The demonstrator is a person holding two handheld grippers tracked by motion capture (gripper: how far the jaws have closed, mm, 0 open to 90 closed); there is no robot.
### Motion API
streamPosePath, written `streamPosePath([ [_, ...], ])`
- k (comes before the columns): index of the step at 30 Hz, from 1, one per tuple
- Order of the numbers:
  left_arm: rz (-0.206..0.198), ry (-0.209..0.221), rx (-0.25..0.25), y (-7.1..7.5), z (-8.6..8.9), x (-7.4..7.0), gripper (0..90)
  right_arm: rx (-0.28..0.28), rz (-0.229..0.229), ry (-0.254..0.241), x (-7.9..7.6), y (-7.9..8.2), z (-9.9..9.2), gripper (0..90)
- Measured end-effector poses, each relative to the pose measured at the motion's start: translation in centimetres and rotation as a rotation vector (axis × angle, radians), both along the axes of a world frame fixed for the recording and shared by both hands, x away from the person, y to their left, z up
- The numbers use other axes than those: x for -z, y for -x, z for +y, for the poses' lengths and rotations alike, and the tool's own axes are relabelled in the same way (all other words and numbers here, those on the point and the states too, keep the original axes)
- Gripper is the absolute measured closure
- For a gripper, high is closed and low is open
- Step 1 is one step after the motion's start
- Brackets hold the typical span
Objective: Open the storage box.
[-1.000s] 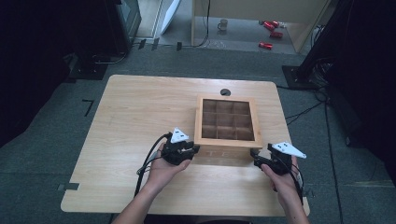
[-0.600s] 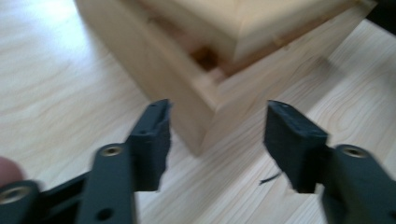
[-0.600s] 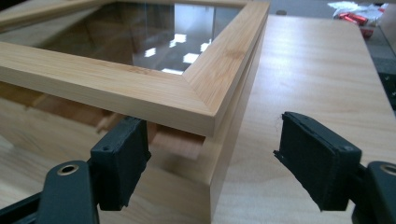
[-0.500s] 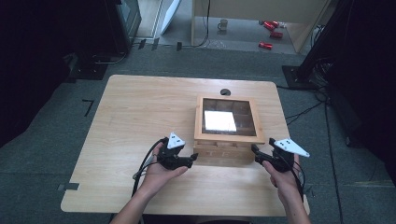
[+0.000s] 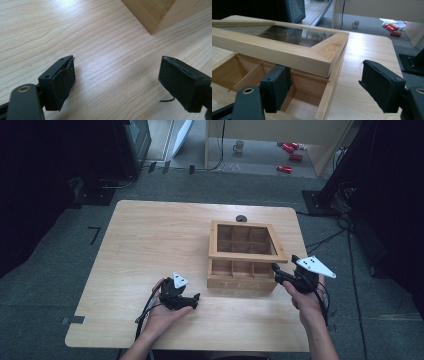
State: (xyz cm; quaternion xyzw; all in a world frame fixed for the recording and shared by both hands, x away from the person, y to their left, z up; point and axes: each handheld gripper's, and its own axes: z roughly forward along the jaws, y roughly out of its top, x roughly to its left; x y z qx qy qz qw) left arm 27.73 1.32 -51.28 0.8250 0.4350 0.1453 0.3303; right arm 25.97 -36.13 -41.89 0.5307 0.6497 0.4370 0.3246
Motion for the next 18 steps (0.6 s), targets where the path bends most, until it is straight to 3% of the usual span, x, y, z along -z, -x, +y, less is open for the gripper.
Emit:
streamPosePath([
  [3, -0.042, -0.039, 0.013, 0.4, -0.3, 0.4, 12.4, 0.005, -0.009, 0.006, -0.6, -0.4, 0.1, 23.9],
  [6, -0.063, -0.023, 0.011, 0.6, -0.3, 0.6, 10.5, 0.009, -0.014, 0.011, -1.2, -0.8, 0.1, 23.9],
  [18, -0.065, -0.019, 0.005, 0.6, -0.2, 0.6, 12.3, 0.009, -0.071, 0.01, -3.5, -2.8, -0.1, 23.7],
])
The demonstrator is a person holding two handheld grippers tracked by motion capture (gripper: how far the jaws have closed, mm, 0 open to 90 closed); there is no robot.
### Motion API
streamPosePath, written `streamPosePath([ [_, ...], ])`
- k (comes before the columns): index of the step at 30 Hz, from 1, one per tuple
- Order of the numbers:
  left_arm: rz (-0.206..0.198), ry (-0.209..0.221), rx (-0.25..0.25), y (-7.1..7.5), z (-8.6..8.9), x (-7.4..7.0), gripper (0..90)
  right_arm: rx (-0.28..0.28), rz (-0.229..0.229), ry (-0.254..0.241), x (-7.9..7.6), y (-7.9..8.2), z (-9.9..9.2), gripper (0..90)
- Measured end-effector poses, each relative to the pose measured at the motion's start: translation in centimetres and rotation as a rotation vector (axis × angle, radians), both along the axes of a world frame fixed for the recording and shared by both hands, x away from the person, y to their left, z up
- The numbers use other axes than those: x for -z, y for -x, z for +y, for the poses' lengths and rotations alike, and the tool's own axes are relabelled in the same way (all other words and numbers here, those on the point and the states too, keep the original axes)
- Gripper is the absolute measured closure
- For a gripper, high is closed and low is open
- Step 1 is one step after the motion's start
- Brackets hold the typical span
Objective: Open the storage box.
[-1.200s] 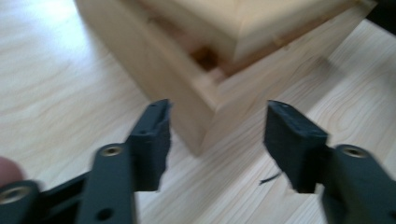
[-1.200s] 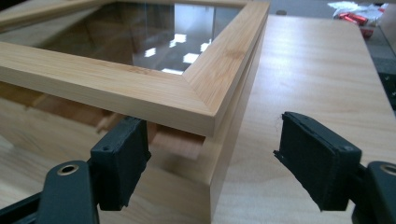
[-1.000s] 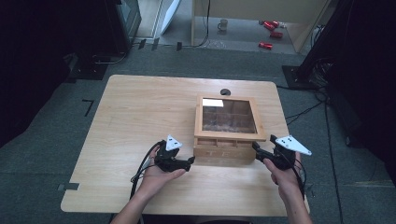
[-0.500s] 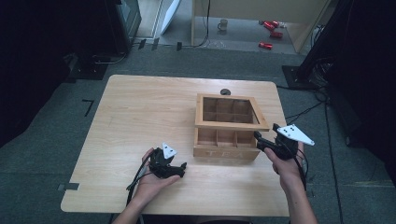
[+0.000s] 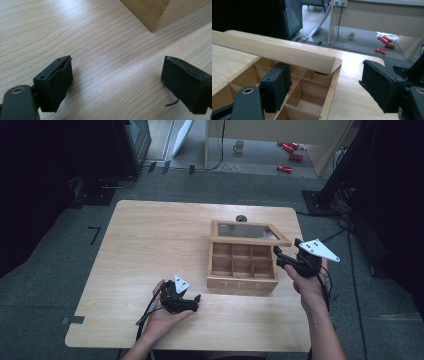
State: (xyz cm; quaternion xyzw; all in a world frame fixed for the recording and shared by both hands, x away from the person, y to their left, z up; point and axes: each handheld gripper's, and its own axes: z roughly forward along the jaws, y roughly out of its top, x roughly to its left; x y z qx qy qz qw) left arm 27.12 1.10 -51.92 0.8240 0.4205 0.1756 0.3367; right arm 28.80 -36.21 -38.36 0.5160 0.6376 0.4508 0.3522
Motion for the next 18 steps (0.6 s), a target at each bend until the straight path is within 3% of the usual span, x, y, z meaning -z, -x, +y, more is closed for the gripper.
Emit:
streamPosePath([
  [7, -0.004, 0.007, -0.01, 0.0, 0.0, 0.0, 14.2, -0.009, -0.041, 0.013, -0.9, -1.2, -0.2, 23.8],
  [8, -0.006, 0.007, -0.01, 0.0, 0.0, 0.0, 14.2, -0.004, -0.038, 0.044, -0.9, -1.9, -0.1, 23.8],
  [10, -0.006, 0.007, -0.01, 0.0, 0.0, 0.0, 14.2, -0.008, -0.036, 0.05, -0.8, -2.5, -0.1, 23.9],
  [13, -0.006, 0.007, -0.01, 0.0, 0.1, 0.0, 14.2, -0.032, -0.039, 0.054, -0.7, -3.2, -0.1, 24.3],
  [18, -0.006, 0.007, -0.01, 0.0, 0.1, 0.0, 14.2, -0.112, -0.061, 0.079, -0.7, -3.9, -0.3, 35.3],
])
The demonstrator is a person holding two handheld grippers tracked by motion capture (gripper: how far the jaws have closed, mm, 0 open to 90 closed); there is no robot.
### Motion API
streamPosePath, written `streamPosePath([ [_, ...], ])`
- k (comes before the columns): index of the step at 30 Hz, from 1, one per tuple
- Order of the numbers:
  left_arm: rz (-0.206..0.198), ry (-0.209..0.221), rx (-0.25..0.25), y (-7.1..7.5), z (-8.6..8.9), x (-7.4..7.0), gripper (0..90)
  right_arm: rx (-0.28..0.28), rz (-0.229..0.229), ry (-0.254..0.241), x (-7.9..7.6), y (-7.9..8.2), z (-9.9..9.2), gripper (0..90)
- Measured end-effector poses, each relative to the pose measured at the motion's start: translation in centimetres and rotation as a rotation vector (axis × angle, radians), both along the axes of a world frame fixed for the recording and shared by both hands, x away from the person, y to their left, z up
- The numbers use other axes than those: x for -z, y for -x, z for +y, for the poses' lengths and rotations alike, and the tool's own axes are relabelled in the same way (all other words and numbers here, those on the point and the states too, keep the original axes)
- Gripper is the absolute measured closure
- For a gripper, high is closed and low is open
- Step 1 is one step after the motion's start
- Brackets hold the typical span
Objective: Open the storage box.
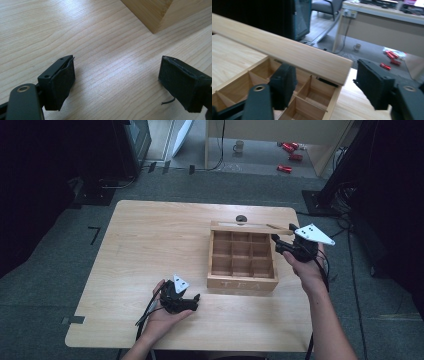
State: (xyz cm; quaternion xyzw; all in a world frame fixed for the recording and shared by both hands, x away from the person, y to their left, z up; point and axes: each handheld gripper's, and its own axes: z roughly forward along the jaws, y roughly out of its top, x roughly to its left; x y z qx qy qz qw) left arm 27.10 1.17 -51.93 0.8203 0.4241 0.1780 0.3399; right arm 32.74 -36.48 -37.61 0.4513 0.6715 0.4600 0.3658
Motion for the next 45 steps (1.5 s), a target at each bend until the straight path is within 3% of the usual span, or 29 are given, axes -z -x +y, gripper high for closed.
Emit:
streamPosePath([
  [2, 0.0, 0.0, 0.0, 0.0, 0.0, 0.0, 14.3, -0.013, -0.003, 0.002, 0.0, -0.1, 0.0, 39.0],
  [5, 0.001, -0.003, 0.002, 0.0, 0.0, 0.0, 14.2, -0.032, -0.019, 0.054, 0.1, -0.4, -0.1, 46.0],
  [11, 0.001, -0.001, 0.003, 0.0, 0.0, 0.0, 14.4, -0.036, -0.032, 0.017, 0.1, -0.6, -0.9, 56.4],
  [14, 0.001, -0.002, 0.003, 0.0, 0.0, 0.0, 14.5, -0.051, -0.045, -0.028, -0.2, -0.6, -1.6, 61.5],
  [16, 0.001, -0.002, 0.004, 0.0, 0.0, 0.0, 14.7, -0.069, -0.05, -0.04, -0.4, -0.8, -2.0, 61.8],
  [22, 0.001, -0.001, 0.006, 0.0, 0.0, 0.0, 14.8, -0.053, -0.073, 0.001, -0.9, -1.3, -1.8, 63.4],
  [34, 0.002, 0.0, 0.009, 0.0, 0.0, 0.0, 15.1, -0.012, -0.074, -0.028, -2.0, -3.1, -1.6, 64.8],
  [39, 0.0, -0.003, 0.014, 0.0, 0.0, 0.0, 15.2, 0.004, -0.06, -0.073, -2.5, -4.2, -1.7, 64.8],
  [45, 0.0, -0.003, 0.013, 0.0, 0.0, 0.0, 15.2, 0.017, -0.047, -0.092, -3.1, -5.4, -1.7, 65.2],
])
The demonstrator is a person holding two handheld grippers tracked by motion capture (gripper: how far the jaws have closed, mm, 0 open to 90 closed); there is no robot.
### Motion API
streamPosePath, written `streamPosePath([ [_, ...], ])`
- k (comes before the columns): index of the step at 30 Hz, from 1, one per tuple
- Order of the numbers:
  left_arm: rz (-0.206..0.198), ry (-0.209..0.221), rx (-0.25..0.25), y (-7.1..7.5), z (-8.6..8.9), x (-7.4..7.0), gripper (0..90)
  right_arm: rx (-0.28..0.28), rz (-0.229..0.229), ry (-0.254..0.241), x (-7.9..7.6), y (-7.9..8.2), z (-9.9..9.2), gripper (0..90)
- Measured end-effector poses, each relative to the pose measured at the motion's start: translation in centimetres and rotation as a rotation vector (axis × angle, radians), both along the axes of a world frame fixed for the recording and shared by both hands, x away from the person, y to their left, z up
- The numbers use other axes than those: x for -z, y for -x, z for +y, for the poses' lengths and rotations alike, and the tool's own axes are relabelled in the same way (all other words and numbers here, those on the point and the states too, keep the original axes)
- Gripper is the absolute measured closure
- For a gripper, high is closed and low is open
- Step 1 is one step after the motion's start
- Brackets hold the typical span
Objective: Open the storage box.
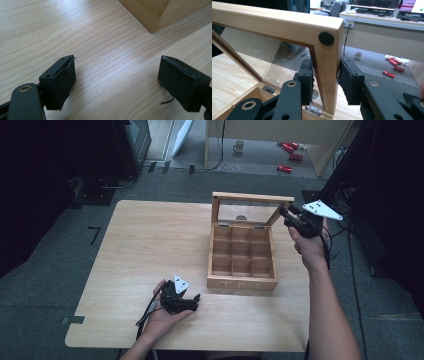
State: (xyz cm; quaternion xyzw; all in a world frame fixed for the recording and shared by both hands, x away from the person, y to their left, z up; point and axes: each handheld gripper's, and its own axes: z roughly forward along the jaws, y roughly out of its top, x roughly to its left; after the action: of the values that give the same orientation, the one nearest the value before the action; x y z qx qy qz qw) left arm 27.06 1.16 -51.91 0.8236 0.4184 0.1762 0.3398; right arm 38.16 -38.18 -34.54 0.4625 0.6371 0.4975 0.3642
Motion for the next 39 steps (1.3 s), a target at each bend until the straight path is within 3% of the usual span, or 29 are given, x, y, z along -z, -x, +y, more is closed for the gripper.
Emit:
streamPosePath([
  [11, 0.0, 0.003, 0.004, 0.0, 0.0, 0.0, 15.3, 0.027, 0.021, -0.005, -1.0, -2.7, 0.0, 66.0],
  [16, 0.0, 0.003, 0.004, 0.0, -0.1, 0.0, 15.3, 0.037, 0.034, -0.029, -1.2, -4.2, -0.1, 66.1],
  [33, -0.001, 0.002, 0.006, 0.0, -0.1, 0.0, 15.3, 0.084, 0.121, -0.096, -1.5, -10.6, -0.4, 66.4],
  [39, -0.002, 0.003, 0.008, 0.0, -0.1, 0.0, 15.3, 0.108, 0.15, -0.105, -1.3, -12.1, -0.3, 66.5],
])
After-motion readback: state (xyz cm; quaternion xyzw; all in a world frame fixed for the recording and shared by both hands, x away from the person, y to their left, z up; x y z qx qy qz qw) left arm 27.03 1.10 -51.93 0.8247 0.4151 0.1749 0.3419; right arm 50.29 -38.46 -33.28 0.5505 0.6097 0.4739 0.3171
